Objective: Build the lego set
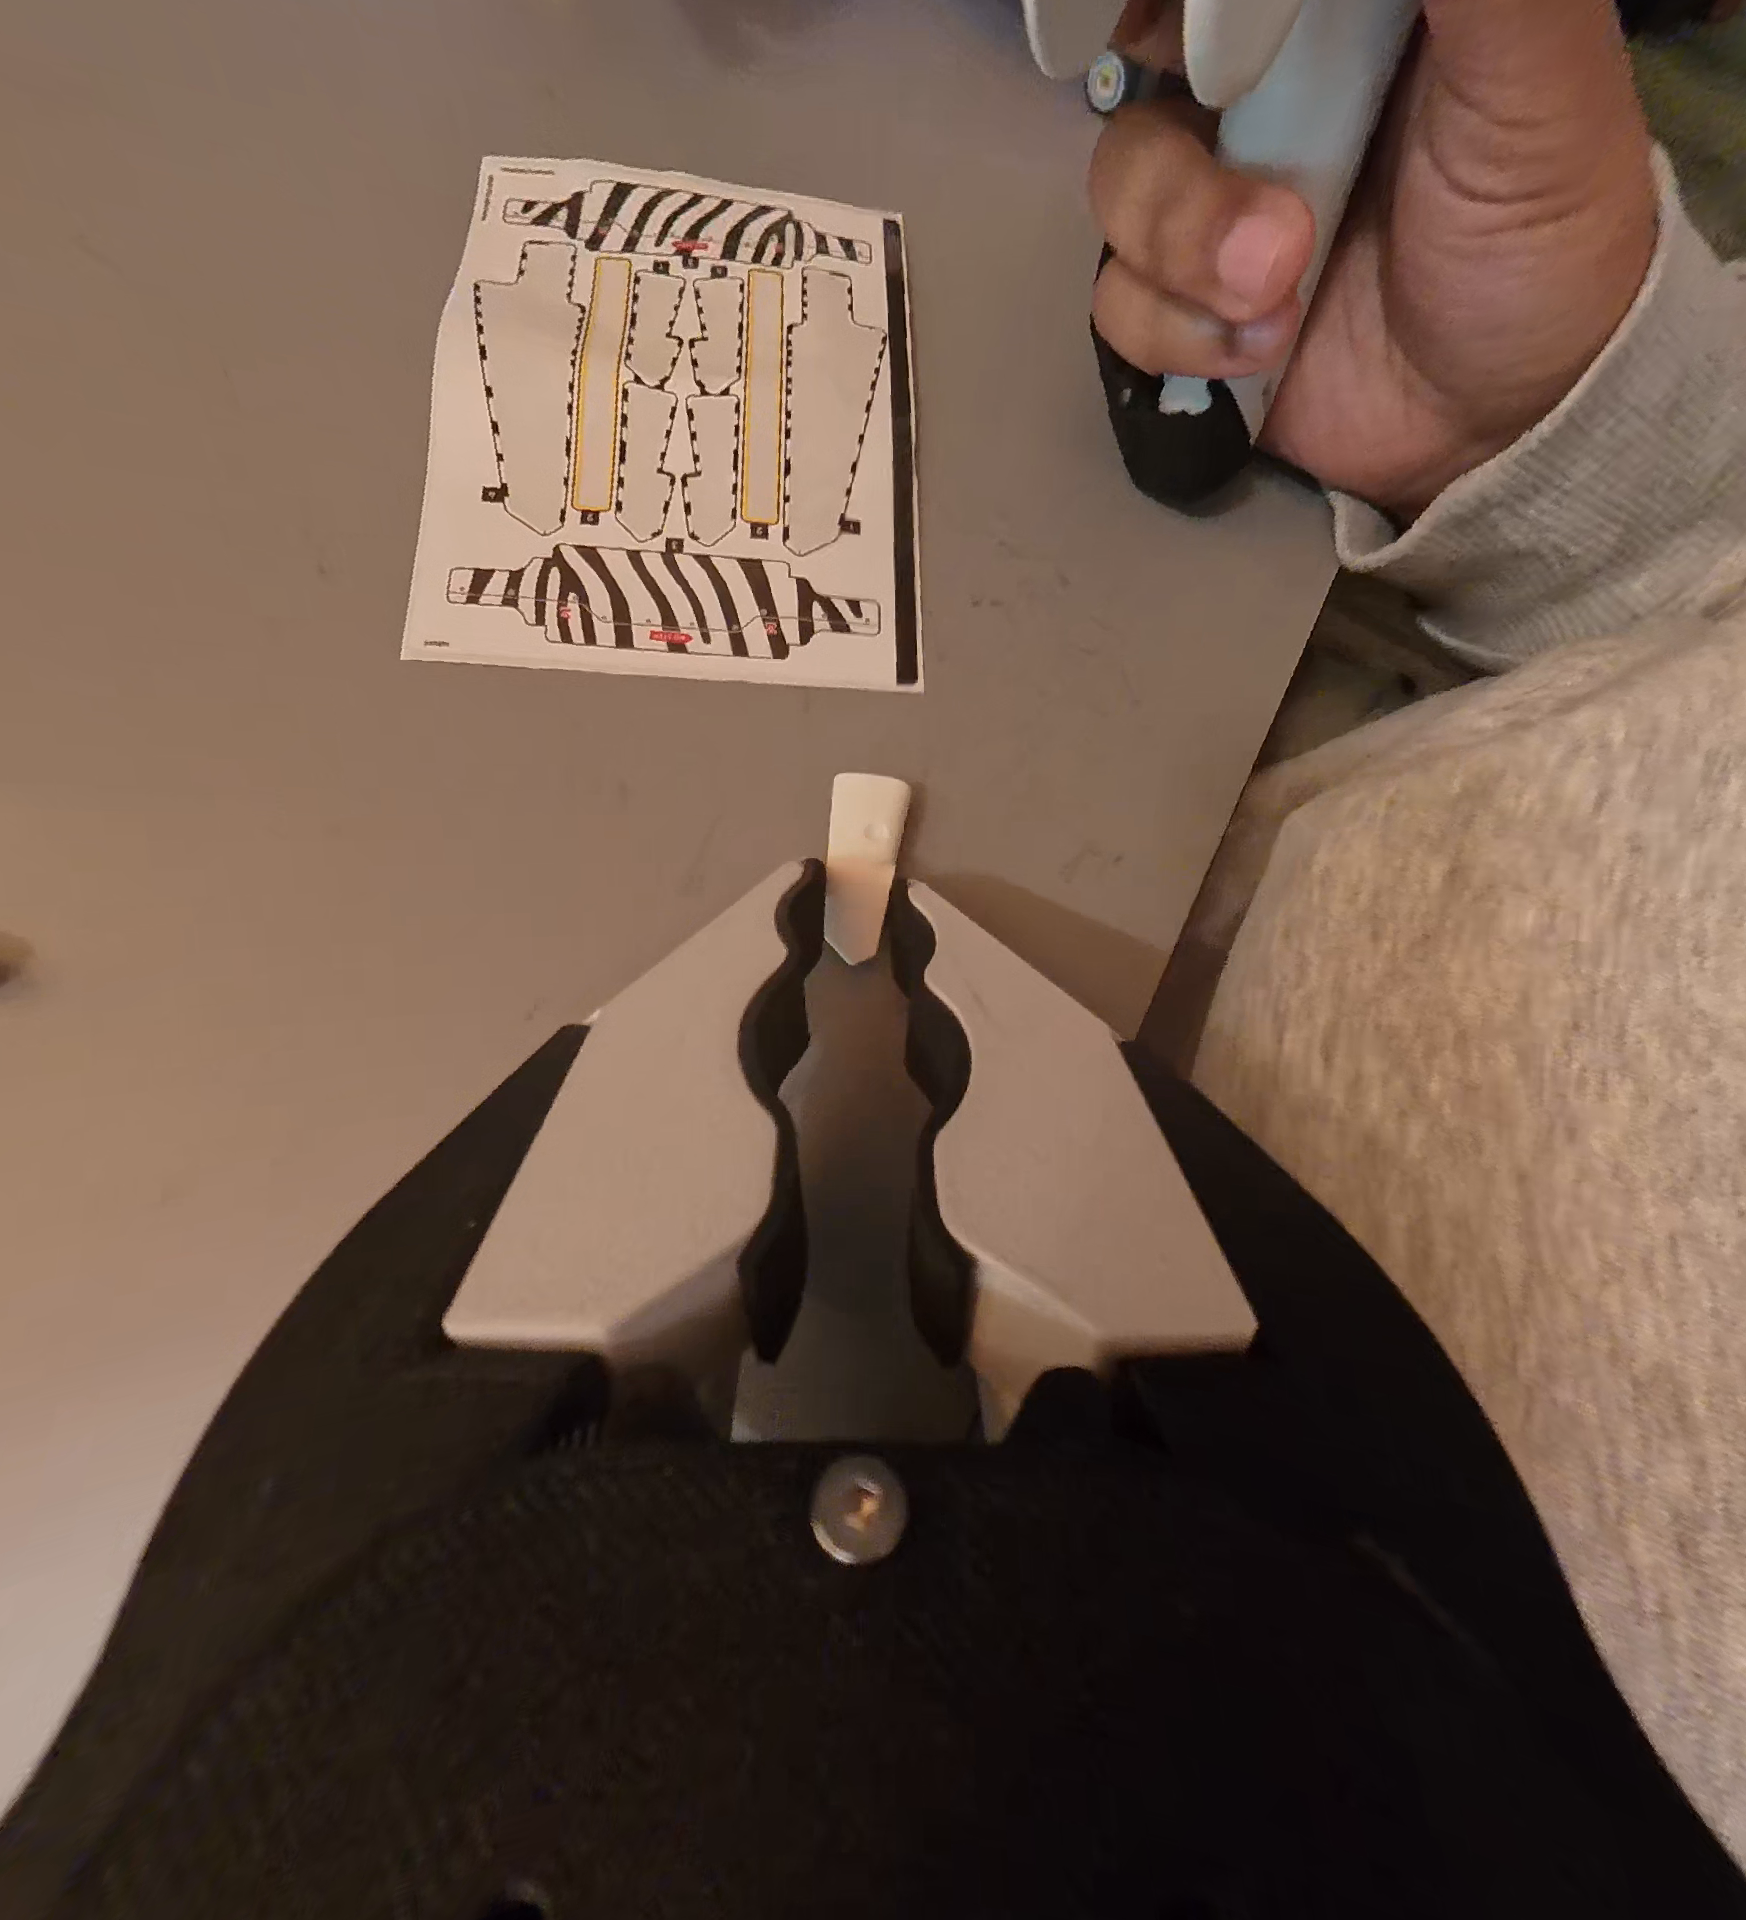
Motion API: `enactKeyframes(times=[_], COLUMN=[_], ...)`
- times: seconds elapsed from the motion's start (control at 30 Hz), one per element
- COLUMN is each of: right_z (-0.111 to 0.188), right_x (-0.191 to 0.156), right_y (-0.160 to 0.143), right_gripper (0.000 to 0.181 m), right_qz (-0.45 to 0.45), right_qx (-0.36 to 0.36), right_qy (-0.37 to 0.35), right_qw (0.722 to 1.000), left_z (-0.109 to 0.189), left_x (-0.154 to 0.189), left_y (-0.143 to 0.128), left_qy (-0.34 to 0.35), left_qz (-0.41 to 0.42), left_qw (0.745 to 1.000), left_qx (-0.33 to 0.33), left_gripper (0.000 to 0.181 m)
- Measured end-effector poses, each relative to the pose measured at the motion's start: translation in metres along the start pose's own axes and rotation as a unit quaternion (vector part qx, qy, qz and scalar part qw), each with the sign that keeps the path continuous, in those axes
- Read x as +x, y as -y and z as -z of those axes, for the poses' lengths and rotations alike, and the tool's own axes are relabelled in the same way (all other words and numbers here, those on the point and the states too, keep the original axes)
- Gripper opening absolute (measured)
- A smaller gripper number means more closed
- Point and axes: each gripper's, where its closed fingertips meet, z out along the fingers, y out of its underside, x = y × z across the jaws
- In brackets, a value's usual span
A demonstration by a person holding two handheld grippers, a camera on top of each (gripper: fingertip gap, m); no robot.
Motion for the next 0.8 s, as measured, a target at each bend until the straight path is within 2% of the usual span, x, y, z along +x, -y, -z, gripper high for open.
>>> enactKeyframes(times=[0.13, 0.23, 0.33, 0.43, 0.67, 0.8], right_z=[0.0, 0.0, 0.0, 0.001, 0.001, 0.001], right_x=[0.0, 0.001, 0.002, 0.002, 0.003, 0.003], right_y=[0.0, 0.001, 0.001, 0.002, 0.002, 0.002], right_gripper=[0.0, 0.0, 0.0, 0.0, 0.0, 0.0], right_qz=[-0.001, -0.004, -0.007, -0.009, -0.012, -0.009], right_qx=[0.0, 0.002, 0.003, 0.005, 0.007, 0.007], right_qy=[0.0, -0.001, -0.001, -0.001, -0.001, -0.002], right_qw=[1.0, 1.0, 1.0, 1.0, 1.0, 1.0], left_z=[0.004, 0.004, 0.0, 0.0, 0.004, 0.009], left_x=[-0.009, -0.023, -0.029, -0.031, -0.035, -0.034], left_y=[0.009, 0.006, 0.0, 0.003, 0.003, 0.01], left_qy=[0.011, 0.044, 0.046, 0.036, 0.038, 0.026], left_qz=[-0.01, -0.053, -0.068, -0.046, -0.04, -0.026], left_qw=[1.0, 0.997, 0.995, 0.997, 0.998, 0.999], left_qx=[0.005, -0.029, -0.05, -0.04, -0.034, -0.009], left_gripper=[0.011, 0.011, 0.012, 0.011, 0.023, 0.027])
